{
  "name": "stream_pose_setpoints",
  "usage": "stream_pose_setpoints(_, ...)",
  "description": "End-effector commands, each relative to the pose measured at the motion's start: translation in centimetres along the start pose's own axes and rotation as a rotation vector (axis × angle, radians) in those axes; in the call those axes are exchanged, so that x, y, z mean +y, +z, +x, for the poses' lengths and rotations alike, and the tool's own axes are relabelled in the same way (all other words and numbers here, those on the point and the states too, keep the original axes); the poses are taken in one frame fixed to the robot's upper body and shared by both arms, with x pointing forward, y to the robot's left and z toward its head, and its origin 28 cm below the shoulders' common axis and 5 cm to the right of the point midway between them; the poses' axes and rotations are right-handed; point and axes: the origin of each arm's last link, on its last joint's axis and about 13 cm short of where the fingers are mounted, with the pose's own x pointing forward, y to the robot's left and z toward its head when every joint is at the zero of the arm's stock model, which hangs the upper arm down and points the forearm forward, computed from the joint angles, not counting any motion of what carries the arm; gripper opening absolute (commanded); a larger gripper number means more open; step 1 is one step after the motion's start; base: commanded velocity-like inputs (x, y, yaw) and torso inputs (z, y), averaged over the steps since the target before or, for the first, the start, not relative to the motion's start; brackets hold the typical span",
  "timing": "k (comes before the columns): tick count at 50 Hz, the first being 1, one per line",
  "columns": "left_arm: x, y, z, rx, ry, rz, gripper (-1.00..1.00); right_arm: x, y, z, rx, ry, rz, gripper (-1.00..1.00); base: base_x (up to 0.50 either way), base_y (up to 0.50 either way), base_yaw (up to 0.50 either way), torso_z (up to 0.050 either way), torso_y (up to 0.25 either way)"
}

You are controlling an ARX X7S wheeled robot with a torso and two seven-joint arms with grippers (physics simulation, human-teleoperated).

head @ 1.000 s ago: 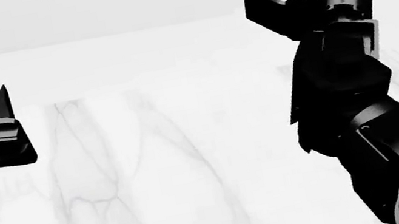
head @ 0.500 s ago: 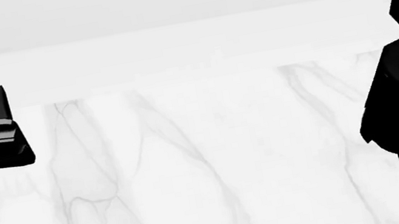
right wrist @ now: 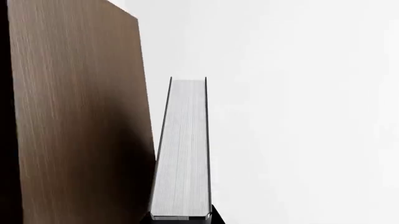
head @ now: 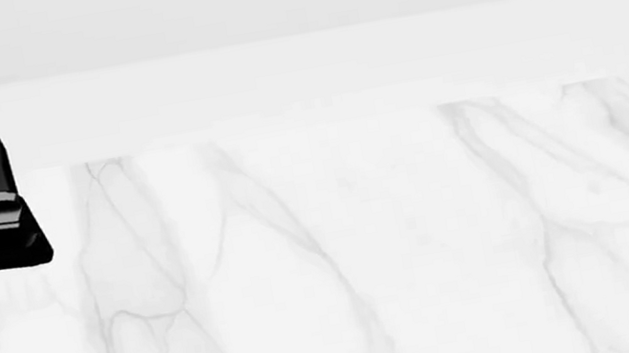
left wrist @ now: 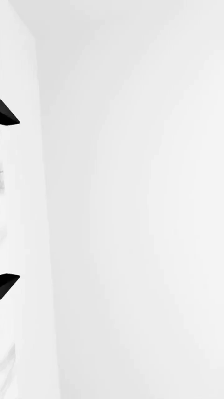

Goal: Pick up the book on the left and place it on top of the shelf.

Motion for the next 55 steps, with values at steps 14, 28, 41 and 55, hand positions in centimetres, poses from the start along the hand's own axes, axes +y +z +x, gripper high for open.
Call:
stream_pose_setpoints(14, 0.1, -0.2, -0.1, 0.003, 0.004, 0.000, 1.00, -0.1, -1.0, 0.7, 0.056, -0.185, -0.050, -1.00, 0.00, 0.00, 0.00, 0.000, 0.001)
stream_pose_setpoints(28, 0.0, -0.3, 0.0, 0.004, 0.001, 0.001, 1.00, 0.4, -1.0, 0.7, 0.043, -0.171, -0.044, -1.00, 0.00, 0.00, 0.00, 0.000, 0.001)
stream_pose_setpoints(41, 0.0, -0.3, -0.1, 0.004, 0.000, 0.000, 1.00, 0.5, -0.5, 0.5, 0.004, -0.179, -0.017, 1.00, 0.00, 0.00, 0.00, 0.001, 0.000)
stream_pose_setpoints(55, 0.0, -0.4, -0.1, 0.005, 0.000, 0.000, 1.00, 0.6, 0.2, 0.1, -0.048, -0.166, -0.006, 1.00, 0.00, 0.00, 0.00, 0.000, 0.000)
